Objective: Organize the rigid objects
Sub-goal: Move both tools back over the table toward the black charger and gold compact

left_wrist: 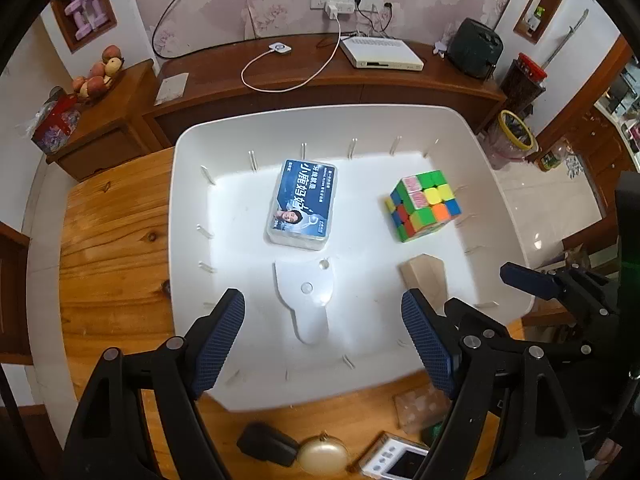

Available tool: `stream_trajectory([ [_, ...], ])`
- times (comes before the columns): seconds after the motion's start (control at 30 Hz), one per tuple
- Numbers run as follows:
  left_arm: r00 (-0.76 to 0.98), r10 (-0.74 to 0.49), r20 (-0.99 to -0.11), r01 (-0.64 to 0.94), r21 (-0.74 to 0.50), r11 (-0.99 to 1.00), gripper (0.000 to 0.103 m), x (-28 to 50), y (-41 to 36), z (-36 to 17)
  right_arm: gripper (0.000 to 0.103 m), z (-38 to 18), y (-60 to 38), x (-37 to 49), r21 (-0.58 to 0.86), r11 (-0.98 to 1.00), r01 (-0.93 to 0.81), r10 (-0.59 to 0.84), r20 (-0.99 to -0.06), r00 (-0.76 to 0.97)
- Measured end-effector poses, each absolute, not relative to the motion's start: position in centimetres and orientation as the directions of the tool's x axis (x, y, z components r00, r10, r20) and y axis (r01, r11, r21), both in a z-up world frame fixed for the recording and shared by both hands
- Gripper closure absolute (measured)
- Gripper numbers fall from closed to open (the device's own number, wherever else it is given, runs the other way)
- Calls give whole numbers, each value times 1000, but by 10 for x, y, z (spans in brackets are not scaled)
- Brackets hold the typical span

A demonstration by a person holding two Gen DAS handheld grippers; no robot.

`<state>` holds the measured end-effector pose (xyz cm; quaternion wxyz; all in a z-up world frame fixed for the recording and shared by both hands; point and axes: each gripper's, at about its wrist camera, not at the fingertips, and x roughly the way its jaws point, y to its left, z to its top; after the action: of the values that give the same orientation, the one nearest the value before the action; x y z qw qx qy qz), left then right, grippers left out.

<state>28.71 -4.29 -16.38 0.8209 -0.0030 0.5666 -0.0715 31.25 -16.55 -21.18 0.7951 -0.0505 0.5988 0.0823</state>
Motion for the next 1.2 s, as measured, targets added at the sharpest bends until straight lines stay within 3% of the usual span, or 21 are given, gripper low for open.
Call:
stream_trajectory([
  [0.73, 488, -110, -866, 70, -87, 994, 20, 198, -50, -82, 39, -117, -206, 218, 39, 977, -209, 135, -872, 470],
  [1.2, 554, -144, -820, 68, -127, 990, 20, 149, -47, -51, 39, -85, -224, 158, 94, 966, -241, 210, -828, 520],
])
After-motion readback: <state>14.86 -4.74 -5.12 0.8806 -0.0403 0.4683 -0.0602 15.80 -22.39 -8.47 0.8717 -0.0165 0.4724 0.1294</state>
